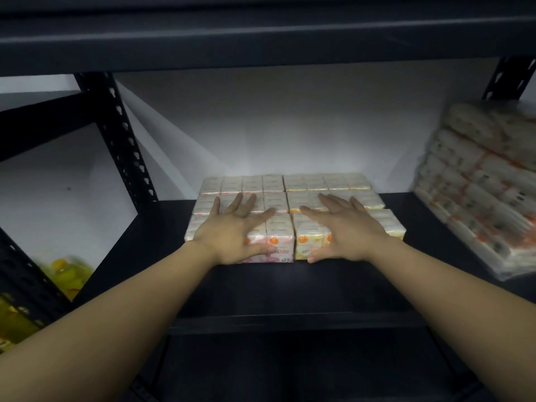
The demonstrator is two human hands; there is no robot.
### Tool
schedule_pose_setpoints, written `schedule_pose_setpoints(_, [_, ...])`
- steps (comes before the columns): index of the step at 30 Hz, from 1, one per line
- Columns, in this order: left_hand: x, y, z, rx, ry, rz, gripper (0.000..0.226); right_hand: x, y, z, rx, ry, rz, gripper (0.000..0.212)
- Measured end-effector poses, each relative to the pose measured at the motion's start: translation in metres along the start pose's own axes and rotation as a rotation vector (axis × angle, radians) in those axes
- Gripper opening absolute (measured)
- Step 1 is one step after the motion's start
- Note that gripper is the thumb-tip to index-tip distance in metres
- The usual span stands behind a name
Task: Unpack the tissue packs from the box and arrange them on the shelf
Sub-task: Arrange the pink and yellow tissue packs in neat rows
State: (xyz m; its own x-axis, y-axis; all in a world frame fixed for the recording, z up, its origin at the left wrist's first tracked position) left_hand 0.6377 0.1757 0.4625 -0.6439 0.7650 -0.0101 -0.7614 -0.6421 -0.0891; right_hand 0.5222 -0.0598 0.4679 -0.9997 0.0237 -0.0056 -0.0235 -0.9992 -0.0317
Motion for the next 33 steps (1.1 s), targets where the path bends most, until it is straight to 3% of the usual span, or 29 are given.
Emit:
schedule_pose_setpoints(23, [-0.015, -0.004, 0.0, 0.009, -0.011, 0.018, 0.1, -0.012, 0.002, 0.0, 0.044, 0.073, -0.021, 0.124])
schedule_pose_setpoints(28, [-0.007, -0.001, 0.013, -0.052, -0.118, 0.049, 0.11, -0.004, -0.008, 0.008, 0.104, 0.017, -0.09, 0.128])
schedule_pose_setpoints(33, [0.011, 0.008, 0.016, 0.005, -0.08, 0.143, 0.11, 0.013, -0.014, 0.01, 0.054, 0.046, -0.23, 0.128])
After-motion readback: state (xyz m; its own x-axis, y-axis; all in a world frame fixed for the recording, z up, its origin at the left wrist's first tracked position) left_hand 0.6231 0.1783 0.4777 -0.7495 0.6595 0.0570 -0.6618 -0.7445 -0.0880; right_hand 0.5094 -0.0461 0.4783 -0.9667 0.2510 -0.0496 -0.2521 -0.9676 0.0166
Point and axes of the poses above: each hand's wrist, its own x-axis away from the middle knuckle, its own z-axis out of the back of the hand, y = z × x, the point moved 4 cm from there along -x, towards the middle knuckle, and after that the axes turned 1 degree about z, right-handed, at the moved point
